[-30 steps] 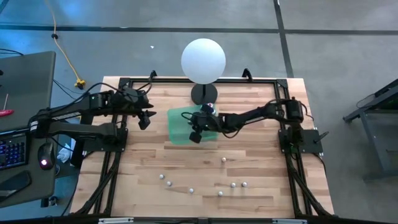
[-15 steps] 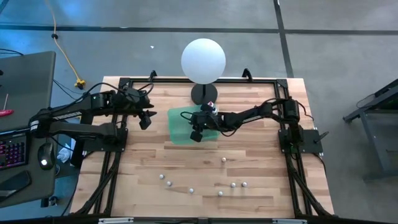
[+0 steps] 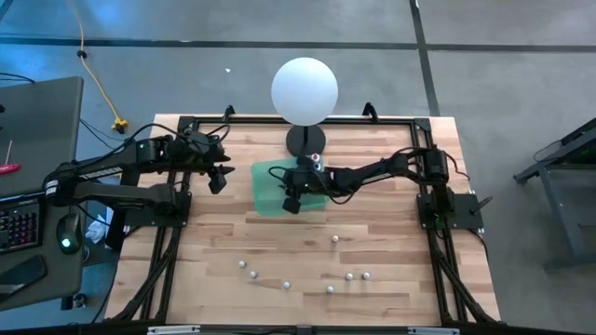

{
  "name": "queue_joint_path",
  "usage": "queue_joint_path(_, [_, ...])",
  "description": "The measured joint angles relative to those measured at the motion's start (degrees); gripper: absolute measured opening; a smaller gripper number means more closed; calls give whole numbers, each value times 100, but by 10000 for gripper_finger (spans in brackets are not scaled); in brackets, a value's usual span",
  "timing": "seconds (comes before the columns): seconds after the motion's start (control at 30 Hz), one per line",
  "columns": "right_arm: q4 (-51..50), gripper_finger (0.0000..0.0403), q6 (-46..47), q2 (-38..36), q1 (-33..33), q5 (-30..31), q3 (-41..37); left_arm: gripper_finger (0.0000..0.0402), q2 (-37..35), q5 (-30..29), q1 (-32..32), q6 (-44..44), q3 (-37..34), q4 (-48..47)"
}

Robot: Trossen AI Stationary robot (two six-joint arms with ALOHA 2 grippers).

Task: Pick & Place food coloring
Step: Put the small blue food coloring bottle into the green bin

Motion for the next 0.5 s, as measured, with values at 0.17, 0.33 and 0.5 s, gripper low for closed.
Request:
queue_joint_path(0.17, [-725,96,-8,0,226,-465,684,169,0,167,2,48,0,-2])
queue_joint_path(0.33, [-2134,95,-199,0,544,-1109,1692,169,-2,1754,0,866,-16,22])
queue_joint_path(0.5, [-4254,86,-444,0,977,-893,2827,169,-9,3189,-136,907,-441,207])
